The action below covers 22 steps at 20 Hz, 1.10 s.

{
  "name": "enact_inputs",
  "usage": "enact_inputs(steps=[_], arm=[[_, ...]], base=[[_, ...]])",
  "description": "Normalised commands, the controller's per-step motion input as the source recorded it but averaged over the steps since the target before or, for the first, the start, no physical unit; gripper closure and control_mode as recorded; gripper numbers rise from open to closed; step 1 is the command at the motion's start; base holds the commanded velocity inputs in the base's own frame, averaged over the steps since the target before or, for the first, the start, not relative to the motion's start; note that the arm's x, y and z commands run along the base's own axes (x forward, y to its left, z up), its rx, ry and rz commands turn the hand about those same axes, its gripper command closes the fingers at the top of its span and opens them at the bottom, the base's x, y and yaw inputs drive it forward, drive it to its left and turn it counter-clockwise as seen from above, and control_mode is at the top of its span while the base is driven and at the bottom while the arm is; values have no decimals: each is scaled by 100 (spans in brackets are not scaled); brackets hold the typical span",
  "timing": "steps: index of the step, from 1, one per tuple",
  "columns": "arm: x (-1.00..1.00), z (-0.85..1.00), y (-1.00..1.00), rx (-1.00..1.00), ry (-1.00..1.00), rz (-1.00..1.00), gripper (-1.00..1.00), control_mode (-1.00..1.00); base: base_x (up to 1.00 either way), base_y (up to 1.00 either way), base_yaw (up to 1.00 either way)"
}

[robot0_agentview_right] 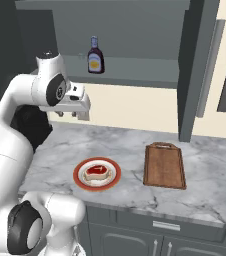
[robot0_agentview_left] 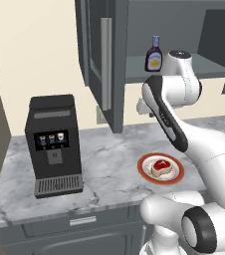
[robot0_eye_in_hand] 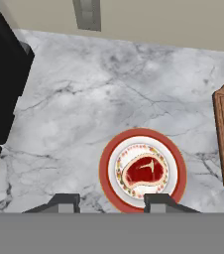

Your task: Pick the steak from the plate and place it on the cutting board. Then pick the condiment bottle from the cabinet and place it next to the cutting board.

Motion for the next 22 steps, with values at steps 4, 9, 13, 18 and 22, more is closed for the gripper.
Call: enact_inputs(steps=[4,9,13,18,22], arm=[[-10,-10,0,0,0,0,-100,-100],[-33,-29,0,0,0,-1,-100,-100],[-33,-29,0,0,0,-7,-100,-100],[-20,-24,0,0,0,-13,-100,-100],[-5,-17,0,4,0,-19,-100,-100]], base=[[0,0,0],[0,0,0],[0,0,0],[0,0,0],[0,0,0]])
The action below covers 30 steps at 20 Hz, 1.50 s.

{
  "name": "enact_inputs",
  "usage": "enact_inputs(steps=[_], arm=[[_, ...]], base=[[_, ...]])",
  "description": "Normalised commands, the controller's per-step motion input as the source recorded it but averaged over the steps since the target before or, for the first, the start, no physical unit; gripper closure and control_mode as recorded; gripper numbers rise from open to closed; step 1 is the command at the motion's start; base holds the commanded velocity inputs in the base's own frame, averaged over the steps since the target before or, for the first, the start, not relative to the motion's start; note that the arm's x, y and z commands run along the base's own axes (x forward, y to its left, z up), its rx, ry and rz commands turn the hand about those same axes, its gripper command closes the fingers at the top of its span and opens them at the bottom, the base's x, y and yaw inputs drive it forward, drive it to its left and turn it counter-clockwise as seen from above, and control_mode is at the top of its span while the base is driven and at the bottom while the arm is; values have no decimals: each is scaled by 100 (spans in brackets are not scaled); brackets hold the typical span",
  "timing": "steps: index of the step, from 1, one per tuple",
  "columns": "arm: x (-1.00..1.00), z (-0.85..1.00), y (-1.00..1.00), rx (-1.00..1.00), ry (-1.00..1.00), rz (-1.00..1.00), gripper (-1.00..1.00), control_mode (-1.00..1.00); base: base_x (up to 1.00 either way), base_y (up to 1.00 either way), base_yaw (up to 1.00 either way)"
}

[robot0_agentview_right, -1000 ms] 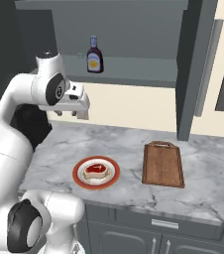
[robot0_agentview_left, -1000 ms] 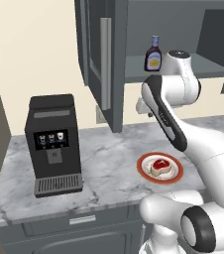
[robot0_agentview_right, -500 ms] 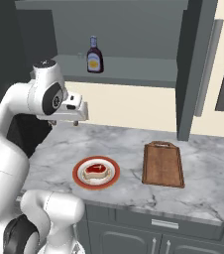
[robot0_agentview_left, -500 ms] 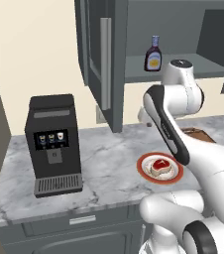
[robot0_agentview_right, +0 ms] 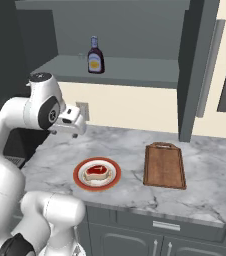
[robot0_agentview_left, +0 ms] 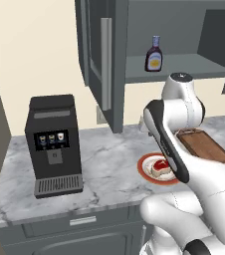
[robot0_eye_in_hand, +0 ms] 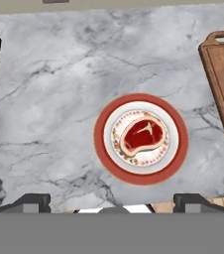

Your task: Pick the steak from the plate and place it on the cutting board. Then pick the condiment bottle from the cabinet and place it next to the cutting board.

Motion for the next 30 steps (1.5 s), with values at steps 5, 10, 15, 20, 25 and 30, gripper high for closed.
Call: enact_inputs(steps=[5,10,15,20,25,30], arm=[[0,-13,0,9,0,-19,-100,-100],[-1,-14,-1,10,0,-18,-100,-100],[-2,-27,0,4,0,-16,-100,-100],[0,-35,0,0,-2,-11,-100,-100],[0,-30,0,0,-1,-5,-100,-100],[0,-23,-6,0,0,-1,-100,-100]], base=[[0,0,0],[0,0,0],[0,0,0],[0,0,0],[0,0,0],[0,0,0]])
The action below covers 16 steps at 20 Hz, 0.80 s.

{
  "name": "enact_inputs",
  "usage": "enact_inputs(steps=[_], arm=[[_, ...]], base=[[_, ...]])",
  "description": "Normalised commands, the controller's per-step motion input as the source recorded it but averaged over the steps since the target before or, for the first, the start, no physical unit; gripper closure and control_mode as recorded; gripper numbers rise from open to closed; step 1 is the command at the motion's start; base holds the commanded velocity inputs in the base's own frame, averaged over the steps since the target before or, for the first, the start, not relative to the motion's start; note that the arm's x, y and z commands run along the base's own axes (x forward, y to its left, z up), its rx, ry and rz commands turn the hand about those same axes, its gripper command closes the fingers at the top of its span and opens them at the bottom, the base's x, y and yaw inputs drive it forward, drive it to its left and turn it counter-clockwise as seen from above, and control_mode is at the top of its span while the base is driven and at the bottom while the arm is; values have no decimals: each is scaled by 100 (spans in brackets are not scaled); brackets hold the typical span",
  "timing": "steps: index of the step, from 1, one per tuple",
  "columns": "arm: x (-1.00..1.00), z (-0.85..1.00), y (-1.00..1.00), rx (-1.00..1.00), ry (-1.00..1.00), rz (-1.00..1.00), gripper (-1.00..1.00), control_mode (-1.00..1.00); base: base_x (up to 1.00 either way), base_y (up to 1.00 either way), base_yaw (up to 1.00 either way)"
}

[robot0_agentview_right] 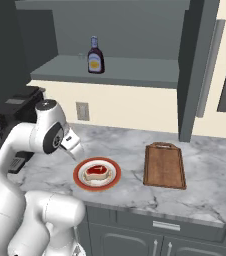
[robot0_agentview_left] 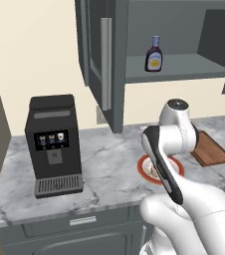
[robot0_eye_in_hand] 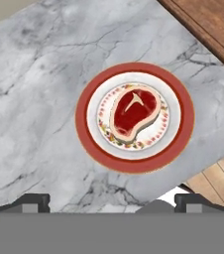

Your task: Pick the steak from the plate and place it on the cutting board. Then pick the condiment bottle from the cabinet and place it next to the cutting board.

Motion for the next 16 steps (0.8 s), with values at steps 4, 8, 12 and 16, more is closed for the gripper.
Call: enact_inputs(steps=[4,8,12,16], arm=[[0,-16,-11,0,0,0,-100,-100],[0,-17,-12,0,0,0,-100,-100],[0,-18,-10,0,0,0,-100,-100],[0,-19,-10,0,0,0,-100,-100]], base=[[0,0,0],[0,0,0],[0,0,0],[0,0,0]])
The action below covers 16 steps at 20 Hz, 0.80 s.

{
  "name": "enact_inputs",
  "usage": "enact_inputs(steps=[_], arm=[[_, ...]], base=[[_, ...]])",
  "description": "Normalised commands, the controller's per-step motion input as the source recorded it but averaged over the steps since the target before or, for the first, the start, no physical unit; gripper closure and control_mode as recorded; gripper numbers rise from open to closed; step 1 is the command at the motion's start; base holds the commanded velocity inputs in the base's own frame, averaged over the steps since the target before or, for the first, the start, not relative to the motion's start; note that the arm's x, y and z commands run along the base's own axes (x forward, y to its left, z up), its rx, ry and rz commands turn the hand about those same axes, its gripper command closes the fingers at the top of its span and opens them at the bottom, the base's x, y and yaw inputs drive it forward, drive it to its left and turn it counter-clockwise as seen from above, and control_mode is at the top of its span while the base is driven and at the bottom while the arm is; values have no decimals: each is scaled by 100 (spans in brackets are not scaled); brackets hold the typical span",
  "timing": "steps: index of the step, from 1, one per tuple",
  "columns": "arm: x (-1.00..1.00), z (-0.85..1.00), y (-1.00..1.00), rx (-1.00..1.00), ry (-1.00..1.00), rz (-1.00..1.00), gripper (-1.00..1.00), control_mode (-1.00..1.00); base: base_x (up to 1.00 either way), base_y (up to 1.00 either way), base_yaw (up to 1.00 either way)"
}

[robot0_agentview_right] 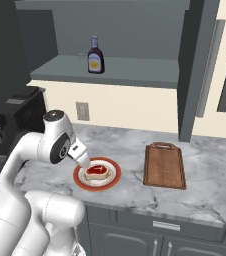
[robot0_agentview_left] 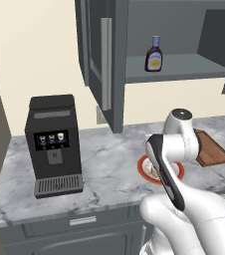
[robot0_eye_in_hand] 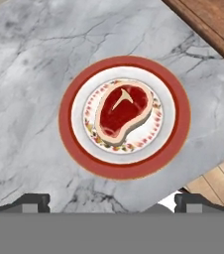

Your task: Pick the steak from the plate and place it on the cutting board. Then pick the condiment bottle from the cabinet and place it next to the cutting board.

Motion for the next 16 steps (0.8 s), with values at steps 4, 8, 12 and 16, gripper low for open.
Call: enact_inputs(steps=[4,8,12,16], arm=[[0,-20,-10,0,0,0,-100,-100],[0,-20,-9,0,0,0,-100,-100],[8,-19,-13,0,0,0,-100,-100],[17,-23,-6,0,0,0,-100,-100]], base=[[0,0,0],[0,0,0],[0,0,0],[0,0,0]])
